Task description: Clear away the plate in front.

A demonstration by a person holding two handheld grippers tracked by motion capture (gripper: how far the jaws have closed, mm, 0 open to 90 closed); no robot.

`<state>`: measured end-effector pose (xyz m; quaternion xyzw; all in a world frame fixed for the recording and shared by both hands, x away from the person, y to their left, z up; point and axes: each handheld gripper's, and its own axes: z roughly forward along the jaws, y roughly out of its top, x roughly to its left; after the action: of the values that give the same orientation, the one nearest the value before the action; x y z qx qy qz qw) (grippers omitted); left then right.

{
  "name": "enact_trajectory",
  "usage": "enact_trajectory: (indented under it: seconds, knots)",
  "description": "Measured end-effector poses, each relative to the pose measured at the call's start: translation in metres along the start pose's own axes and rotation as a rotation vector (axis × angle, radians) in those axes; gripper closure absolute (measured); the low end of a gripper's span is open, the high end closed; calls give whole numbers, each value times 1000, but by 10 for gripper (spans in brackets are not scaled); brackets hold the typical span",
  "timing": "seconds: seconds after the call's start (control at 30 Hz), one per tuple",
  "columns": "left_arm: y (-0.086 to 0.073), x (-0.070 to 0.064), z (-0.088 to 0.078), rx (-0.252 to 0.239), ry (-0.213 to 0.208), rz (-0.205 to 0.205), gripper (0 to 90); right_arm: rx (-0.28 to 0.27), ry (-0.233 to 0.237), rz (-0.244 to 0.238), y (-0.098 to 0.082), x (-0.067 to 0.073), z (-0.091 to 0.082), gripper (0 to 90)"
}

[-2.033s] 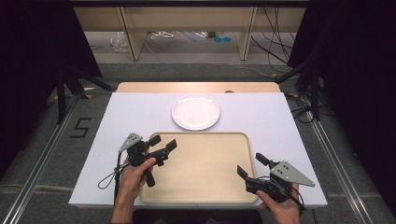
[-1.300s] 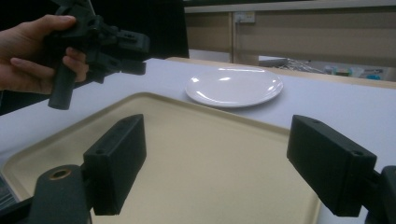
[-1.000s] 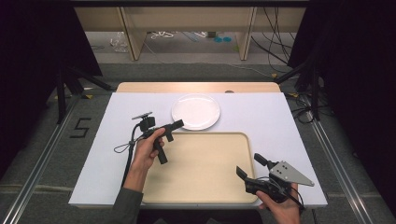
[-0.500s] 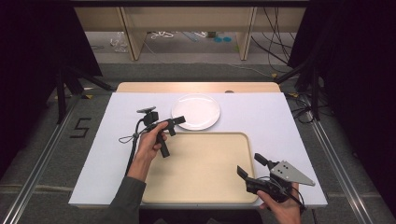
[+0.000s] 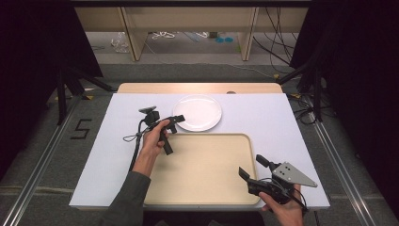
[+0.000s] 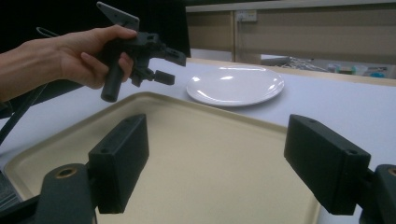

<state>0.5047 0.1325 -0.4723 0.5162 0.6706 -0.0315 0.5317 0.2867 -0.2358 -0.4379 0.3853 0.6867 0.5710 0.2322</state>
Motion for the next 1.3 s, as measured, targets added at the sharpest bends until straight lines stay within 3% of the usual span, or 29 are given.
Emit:
enact_trajectory:
  seconds: [0.1, 0.13, 0.17, 0.3, 0.53, 0.83, 0.93, 1.0, 1.07, 1.27, 1.3]
  knots:
    - [2, -1, 2, 7, 25, -32, 344, 15, -14, -8, 1, 0, -1, 230]
    - [2, -1, 2, 7, 25, -32, 345, 15, -14, -8, 1, 0, -1, 230]
    - [3, -1, 4, 8, 56, -25, 345, -11, -3, -5, 0, -1, 1, 230]
    - [5, -1, 7, 4, 70, -27, 349, 0, 0, -2, 0, -1, 0, 232]
    - [6, 7, 17, 12, 115, -66, 356, 3, 1, -2, 0, -1, 0, 234]
    - [8, 12, 22, 17, 124, -100, 375, 18, -6, -2, 0, 0, -1, 235]
    - [6, 13, 25, 19, 141, -110, 378, -2, 7, -1, 0, 0, 0, 235]
    - [5, 12, 26, 22, 146, -114, 382, 18, -3, 0, 0, 0, -1, 235]
    - [5, 12, 29, 30, 125, -150, 391, 10, -1, -1, 0, 0, 0, 235]
    - [6, 7, 34, 57, 153, -161, 395, 18, 5, 3, 0, 0, -1, 235]
    - [6, 8, 36, 37, 151, -195, 402, 8, 11, 5, 0, 0, 0, 236]
